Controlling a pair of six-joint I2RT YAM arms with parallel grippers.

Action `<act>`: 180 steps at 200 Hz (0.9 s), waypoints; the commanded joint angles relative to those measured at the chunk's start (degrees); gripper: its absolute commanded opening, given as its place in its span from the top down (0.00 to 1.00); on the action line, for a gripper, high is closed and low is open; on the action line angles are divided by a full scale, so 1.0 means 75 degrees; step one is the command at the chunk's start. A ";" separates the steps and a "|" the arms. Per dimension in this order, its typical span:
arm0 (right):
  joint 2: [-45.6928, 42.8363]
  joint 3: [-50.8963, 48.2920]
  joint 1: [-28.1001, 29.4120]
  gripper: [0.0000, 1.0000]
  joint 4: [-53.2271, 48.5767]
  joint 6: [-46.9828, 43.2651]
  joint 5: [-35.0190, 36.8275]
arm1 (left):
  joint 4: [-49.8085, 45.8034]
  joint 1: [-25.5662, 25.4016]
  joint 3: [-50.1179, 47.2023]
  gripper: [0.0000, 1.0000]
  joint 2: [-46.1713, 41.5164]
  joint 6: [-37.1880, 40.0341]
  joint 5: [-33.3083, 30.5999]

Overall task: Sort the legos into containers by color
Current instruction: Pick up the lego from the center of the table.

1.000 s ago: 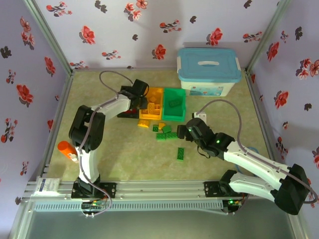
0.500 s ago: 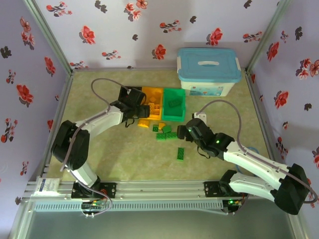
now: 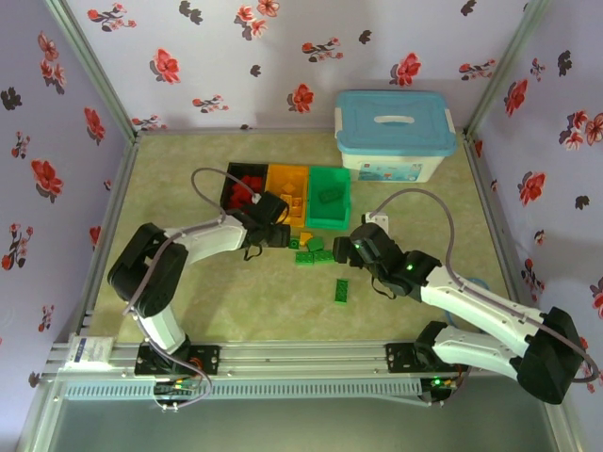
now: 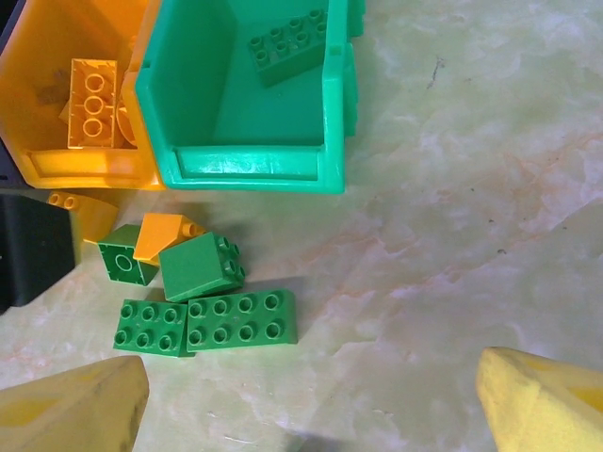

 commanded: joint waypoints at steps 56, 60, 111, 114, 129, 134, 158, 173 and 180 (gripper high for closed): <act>-0.0239 -0.0211 -0.0029 0.10 0.0030 0.0125 0.0138 | -0.0014 0.0126 0.0761 0.18 0.0780 0.0179 0.0032; -0.0241 -0.0215 -0.0030 0.10 0.0030 0.0125 0.0139 | -0.0054 0.0128 0.0797 0.18 0.0816 0.0197 0.0045; -0.0258 -0.0281 -0.0033 0.10 0.0071 0.0146 0.0140 | -0.0184 0.0175 0.0963 0.23 0.1122 0.0314 0.0055; -0.0257 -0.0281 -0.0039 0.10 0.0064 0.0146 0.0139 | -0.0193 0.0174 0.0963 0.23 0.1142 0.0311 0.0040; -0.0277 -0.0290 -0.0029 0.10 0.0054 0.0146 0.0150 | -0.0221 0.0171 0.0918 0.26 0.1208 0.0278 0.0035; -0.0287 -0.0281 -0.0035 0.10 0.0043 0.0146 0.0161 | -0.0222 0.0166 0.0897 0.26 0.1202 0.0250 0.0042; -0.0358 -0.0294 -0.0039 0.10 0.0029 0.0147 0.0205 | -0.0142 0.0139 0.0670 0.31 0.1102 0.0168 0.0035; -0.0360 -0.0327 -0.0031 0.10 0.0069 0.0166 0.0209 | -0.0059 0.0128 0.0526 0.35 0.1038 0.0122 0.0044; -0.0358 -0.0321 -0.0031 0.10 0.0090 0.0176 0.0198 | -0.0056 0.0116 0.0490 0.38 0.1029 0.0106 0.0042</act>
